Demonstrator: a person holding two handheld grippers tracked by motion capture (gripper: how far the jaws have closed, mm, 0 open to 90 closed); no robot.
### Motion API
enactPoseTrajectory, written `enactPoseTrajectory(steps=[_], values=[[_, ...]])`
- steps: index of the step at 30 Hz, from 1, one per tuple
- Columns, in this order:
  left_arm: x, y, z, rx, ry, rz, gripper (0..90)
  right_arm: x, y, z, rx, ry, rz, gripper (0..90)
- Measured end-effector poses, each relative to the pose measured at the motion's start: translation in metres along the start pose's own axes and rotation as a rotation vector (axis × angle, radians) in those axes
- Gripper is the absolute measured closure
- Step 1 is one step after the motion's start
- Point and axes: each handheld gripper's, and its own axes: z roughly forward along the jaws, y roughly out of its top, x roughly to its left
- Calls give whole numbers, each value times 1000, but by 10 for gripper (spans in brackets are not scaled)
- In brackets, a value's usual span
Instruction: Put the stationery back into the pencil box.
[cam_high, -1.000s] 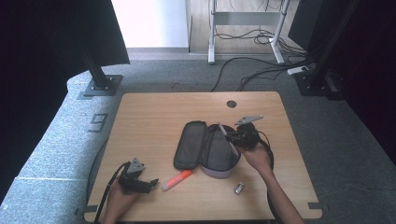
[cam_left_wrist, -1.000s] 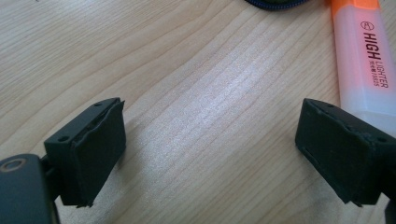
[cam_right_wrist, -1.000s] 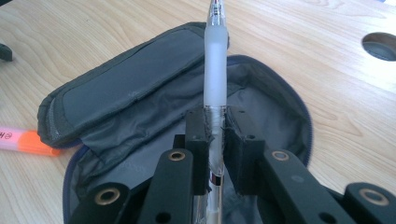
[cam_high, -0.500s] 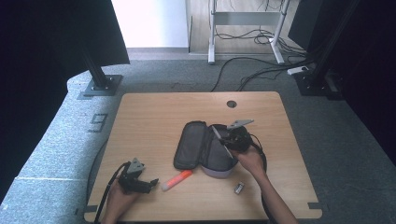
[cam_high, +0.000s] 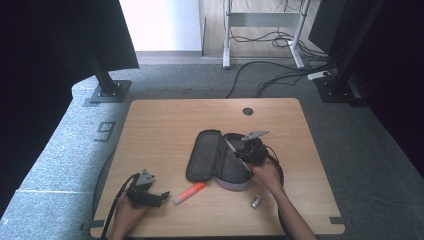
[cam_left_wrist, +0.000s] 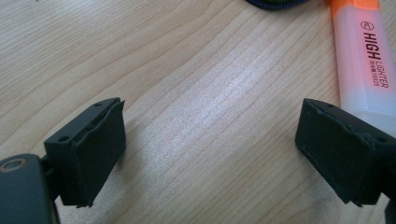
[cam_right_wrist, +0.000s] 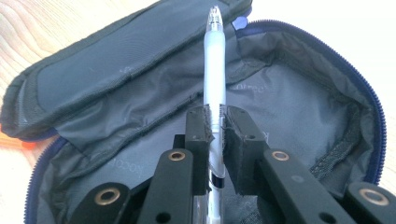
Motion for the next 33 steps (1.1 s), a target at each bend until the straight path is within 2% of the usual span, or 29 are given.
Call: enactPoseTrajectory(steps=[7, 13, 14, 15, 21, 24, 25, 27, 29, 30, 33], values=[[0, 0, 0, 0, 0, 0, 87, 0, -4, 9, 30, -21, -15, 781], [0, 0, 0, -1, 1, 0, 87, -1, -7, 18, 57, -13, -9, 774], [0, 0, 0, -1, 1, 0, 87, -1, -7, 18, 57, -13, -9, 774], [0, 0, 0, 0, 0, 0, 87, -1, -6, 18, 49, -8, -10, 733], [0, 0, 0, 0, 0, 0, 87, 1, -2, 13, 41, -6, -18, 705], [0, 0, 0, 0, 0, 0, 87, 5, 1, 9, 35, -8, -30, 640], [0, 0, 0, 0, 0, 0, 87, 7, 4, 5, 27, -4, -45, 569], [0, 0, 0, -1, 0, -1, 87, 7, 4, 4, 27, -3, -53, 551], [0, 0, 0, -1, 1, 0, 87, 11, 7, 0, 27, -14, -70, 464], [0, 0, 0, -1, 1, 0, 87, 11, 7, 0, 27, -14, -70, 464], [0, 0, 0, -1, 1, 0, 87, 13, 8, -6, 25, -12, -88, 380]])
